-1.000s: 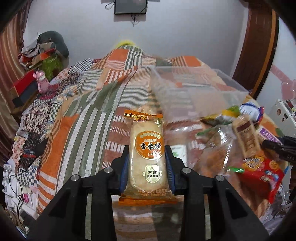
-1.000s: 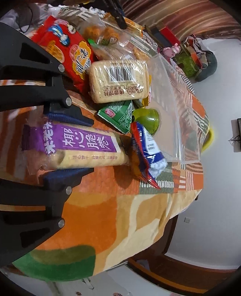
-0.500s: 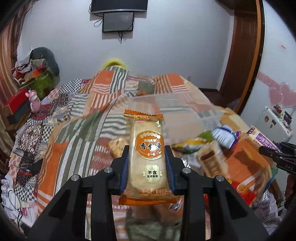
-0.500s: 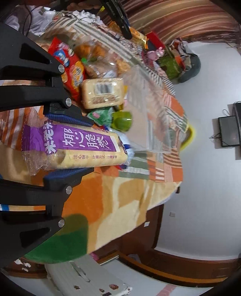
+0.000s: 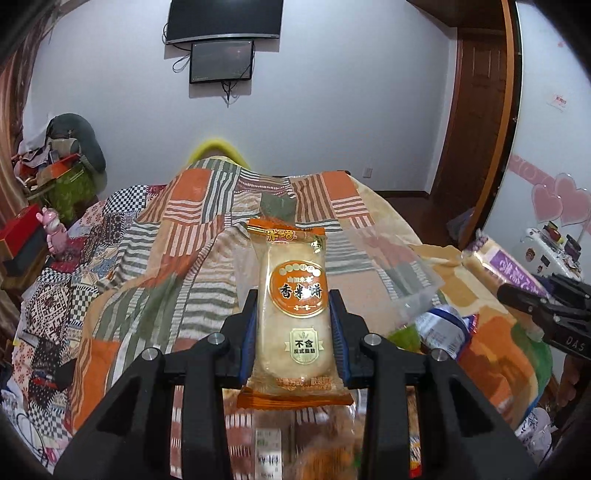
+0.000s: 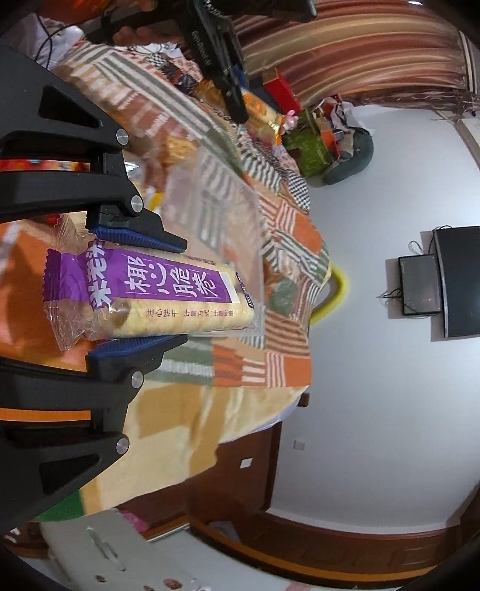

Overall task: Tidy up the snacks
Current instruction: 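Carry both packs into the clear plastic box and open both grippers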

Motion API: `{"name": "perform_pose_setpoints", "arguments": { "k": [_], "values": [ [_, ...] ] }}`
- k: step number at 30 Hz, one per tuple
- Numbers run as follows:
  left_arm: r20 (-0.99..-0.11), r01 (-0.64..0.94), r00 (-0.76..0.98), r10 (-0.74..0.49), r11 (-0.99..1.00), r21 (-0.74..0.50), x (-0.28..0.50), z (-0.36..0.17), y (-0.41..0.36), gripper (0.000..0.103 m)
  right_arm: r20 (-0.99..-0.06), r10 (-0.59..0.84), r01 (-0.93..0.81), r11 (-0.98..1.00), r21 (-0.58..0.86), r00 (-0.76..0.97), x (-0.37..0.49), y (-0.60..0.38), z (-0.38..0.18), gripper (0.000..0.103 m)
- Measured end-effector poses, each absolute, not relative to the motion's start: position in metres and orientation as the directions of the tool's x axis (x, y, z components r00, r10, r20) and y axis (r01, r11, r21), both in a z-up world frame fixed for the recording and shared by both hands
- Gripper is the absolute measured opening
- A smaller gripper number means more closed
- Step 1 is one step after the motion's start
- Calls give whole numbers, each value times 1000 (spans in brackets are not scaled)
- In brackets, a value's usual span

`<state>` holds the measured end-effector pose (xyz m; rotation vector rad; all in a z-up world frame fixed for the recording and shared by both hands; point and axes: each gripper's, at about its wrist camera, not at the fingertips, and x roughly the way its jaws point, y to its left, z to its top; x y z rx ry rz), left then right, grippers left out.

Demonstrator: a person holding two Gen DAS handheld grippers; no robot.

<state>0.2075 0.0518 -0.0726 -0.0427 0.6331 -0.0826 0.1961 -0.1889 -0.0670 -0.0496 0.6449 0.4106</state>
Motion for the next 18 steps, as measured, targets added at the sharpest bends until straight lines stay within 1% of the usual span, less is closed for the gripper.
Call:
{"name": "perform_pose_setpoints", "arguments": {
  "k": [9,18],
  "values": [
    [-654,50,752,-79,997,-63,268,-100,53,35,-610,365,-393,915,94,704,243,-169,-77,39],
    [-721,73,688,-83,996,-45,315,-131,46,35,-668,351,-403,911,83,657,289,-148,-99,39]
  ]
}}
